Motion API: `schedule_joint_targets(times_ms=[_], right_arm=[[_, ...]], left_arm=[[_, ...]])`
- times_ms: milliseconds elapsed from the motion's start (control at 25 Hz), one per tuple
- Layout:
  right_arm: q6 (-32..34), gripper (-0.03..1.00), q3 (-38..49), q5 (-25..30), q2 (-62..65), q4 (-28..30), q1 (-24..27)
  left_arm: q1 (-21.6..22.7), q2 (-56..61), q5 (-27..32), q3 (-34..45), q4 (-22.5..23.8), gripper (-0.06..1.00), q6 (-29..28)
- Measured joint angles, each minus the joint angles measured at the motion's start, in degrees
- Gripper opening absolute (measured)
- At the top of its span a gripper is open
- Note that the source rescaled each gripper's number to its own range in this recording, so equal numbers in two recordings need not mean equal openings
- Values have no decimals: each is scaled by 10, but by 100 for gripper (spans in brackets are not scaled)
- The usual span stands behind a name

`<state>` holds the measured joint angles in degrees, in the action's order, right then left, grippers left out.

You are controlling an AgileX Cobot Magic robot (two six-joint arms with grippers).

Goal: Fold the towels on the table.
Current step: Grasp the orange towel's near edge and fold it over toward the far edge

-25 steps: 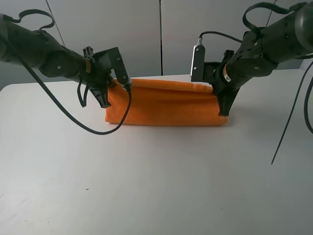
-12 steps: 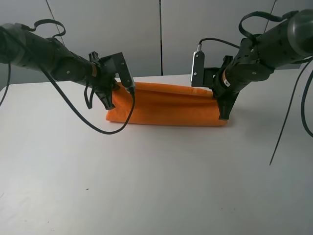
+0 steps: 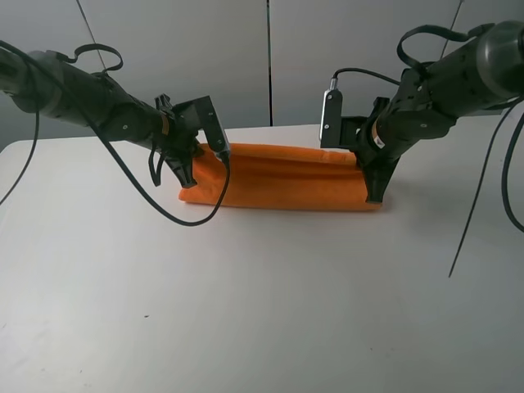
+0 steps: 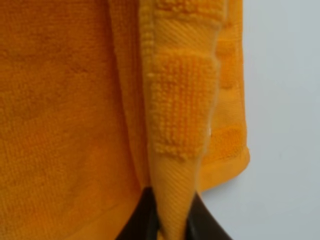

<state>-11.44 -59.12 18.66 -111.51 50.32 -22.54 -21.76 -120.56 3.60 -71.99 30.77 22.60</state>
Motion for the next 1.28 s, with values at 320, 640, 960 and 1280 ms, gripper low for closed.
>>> schedule_joint_targets(times_ms=[320,640,960,1280], right_arm=[[0,0,0,0,0,0,2],[0,25,0,19,0,5,3],[0,64,0,36,0,11,9],[92,98,0,37,7,19,9]], left_arm=[[0,-2,-8,0,1,0,-9],[5,-2,-14,0,4,25,-10],[12,-2,-33,0,4,91,-10],[12,21,-40,0,-16,100,-18]])
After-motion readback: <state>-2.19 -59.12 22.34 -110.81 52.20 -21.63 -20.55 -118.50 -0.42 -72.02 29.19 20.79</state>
